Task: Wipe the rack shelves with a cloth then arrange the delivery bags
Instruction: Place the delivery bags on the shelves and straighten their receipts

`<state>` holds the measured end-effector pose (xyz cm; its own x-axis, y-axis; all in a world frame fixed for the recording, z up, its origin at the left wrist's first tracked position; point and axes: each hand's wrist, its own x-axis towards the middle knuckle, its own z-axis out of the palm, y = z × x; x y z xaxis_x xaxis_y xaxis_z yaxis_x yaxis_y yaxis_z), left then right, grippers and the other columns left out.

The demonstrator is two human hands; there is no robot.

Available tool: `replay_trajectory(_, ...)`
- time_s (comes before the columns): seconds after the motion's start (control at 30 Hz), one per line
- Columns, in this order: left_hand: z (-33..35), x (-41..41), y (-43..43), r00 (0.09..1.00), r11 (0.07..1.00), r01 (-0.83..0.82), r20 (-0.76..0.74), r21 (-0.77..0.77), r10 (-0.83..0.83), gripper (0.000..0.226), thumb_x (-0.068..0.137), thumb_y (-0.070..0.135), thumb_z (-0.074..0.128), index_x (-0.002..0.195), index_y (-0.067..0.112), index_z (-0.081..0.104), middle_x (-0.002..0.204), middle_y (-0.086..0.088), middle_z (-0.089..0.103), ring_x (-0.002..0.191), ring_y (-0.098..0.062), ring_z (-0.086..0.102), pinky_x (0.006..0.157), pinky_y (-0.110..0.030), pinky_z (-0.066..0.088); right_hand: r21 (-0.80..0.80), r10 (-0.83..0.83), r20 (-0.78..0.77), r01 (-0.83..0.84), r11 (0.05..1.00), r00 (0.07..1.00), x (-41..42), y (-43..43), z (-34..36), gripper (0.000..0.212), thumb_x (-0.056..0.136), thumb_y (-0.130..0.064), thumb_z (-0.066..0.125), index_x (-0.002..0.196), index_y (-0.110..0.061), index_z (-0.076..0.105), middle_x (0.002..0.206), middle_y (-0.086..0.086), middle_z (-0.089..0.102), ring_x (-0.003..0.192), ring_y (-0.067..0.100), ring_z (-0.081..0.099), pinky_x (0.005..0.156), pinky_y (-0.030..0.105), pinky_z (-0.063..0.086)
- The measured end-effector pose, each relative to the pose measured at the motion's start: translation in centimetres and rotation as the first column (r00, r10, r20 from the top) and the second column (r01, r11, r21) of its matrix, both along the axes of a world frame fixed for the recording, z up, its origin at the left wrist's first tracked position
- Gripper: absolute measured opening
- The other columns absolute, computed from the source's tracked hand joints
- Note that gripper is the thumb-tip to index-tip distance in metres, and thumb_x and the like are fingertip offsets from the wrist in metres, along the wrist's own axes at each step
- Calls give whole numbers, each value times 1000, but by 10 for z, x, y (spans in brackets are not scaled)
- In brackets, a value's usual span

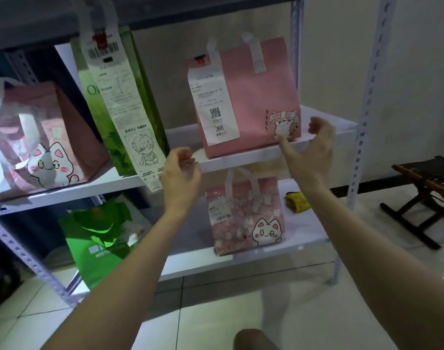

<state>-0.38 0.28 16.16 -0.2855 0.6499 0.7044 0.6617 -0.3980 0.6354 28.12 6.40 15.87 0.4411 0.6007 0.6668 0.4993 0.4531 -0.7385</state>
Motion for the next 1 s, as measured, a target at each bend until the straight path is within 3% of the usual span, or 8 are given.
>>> replay_trajectory(0.07, -30, -8, -16, 995, 1000, -3, -101, 30, 6, 38, 93, 5, 72, 121, 26, 60, 112, 6, 66, 95, -7, 68, 82, -24, 59, 25, 23, 22, -24, 999, 999, -15, -17, -38, 41, 89, -44, 73, 115, -18, 57, 108, -3, 59, 93, 7, 53, 76, 22, 47)
replay_trajectory(0.2, -94, -35, -39, 987, 961, 22, -144, -274, -63, 33, 92, 8, 74, 116, 28, 63, 104, 7, 69, 86, -7, 66, 77, -33, 60, -369, 380, 145, -306, 877, 913, -56, -32, -113, 8, 94, -32, 71, 96, -26, 65, 88, -13, 67, 81, 8, 65, 77, 41, 59)
replay_trajectory(0.33, -136, -91, -62, 995, 849, -20, -96, -527, -36, 31, 91, 7, 75, 117, 23, 68, 102, 6, 73, 89, -14, 70, 88, -42, 60, -550, 608, 124, -456, 700, 784, -119, -38, -157, 8, 94, -37, 72, 94, -33, 65, 90, -16, 69, 81, 0, 66, 74, 30, 56)
replay_trajectory(0.47, -147, -154, -85, 989, 785, -139, -120, -604, 82, 27, 89, 9, 78, 114, 16, 71, 101, 2, 76, 85, -20, 72, 88, -41, 61, -619, 712, 91, -521, 588, 696, -189, -44, -171, 12, 91, -37, 75, 94, -27, 69, 87, -12, 71, 81, 8, 68, 78, 38, 60)
replay_trajectory(0.7, -160, -262, -121, 906, 728, -313, 39, -610, 422, 15, 94, 11, 71, 108, 16, 67, 94, -6, 75, 89, -33, 74, 88, -50, 62, -718, 821, 125, -520, 462, 557, -309, -53, -187, 45, 86, -50, 79, 115, -21, 61, 105, -4, 68, 95, 18, 65, 86, 35, 54)
replay_trajectory(0.83, -184, -303, -134, 822, 646, -339, 118, -684, 557, 41, 91, 13, 80, 125, 13, 58, 112, -12, 71, 103, -34, 71, 92, -45, 59, -772, 839, 167, -461, 438, 518, -365, -51, -194, 66, 85, -60, 77, 130, -16, 58, 123, 3, 65, 112, 25, 62, 93, 39, 53)
replay_trajectory(0.9, -191, -312, -133, 803, 632, -312, 159, -709, 575, 60, 92, 15, 82, 141, 11, 49, 138, -14, 65, 113, -30, 66, 90, -37, 53, -801, 834, 179, -415, 432, 522, -387, -49, -195, 62, 88, -57, 75, 131, -16, 59, 122, 4, 66, 111, 28, 64, 93, 41, 54)
replay_trajectory(1.0, -201, -320, -127, 817, 619, -225, 200, -752, 541, 76, 96, 15, 78, 158, 12, 35, 157, -11, 54, 129, -31, 62, 101, -39, 53, -819, 796, 223, -335, 466, 562, -407, -45, -199, 22, 98, -36, 67, 107, -16, 65, 106, 9, 73, 93, 32, 68, 81, 42, 59)
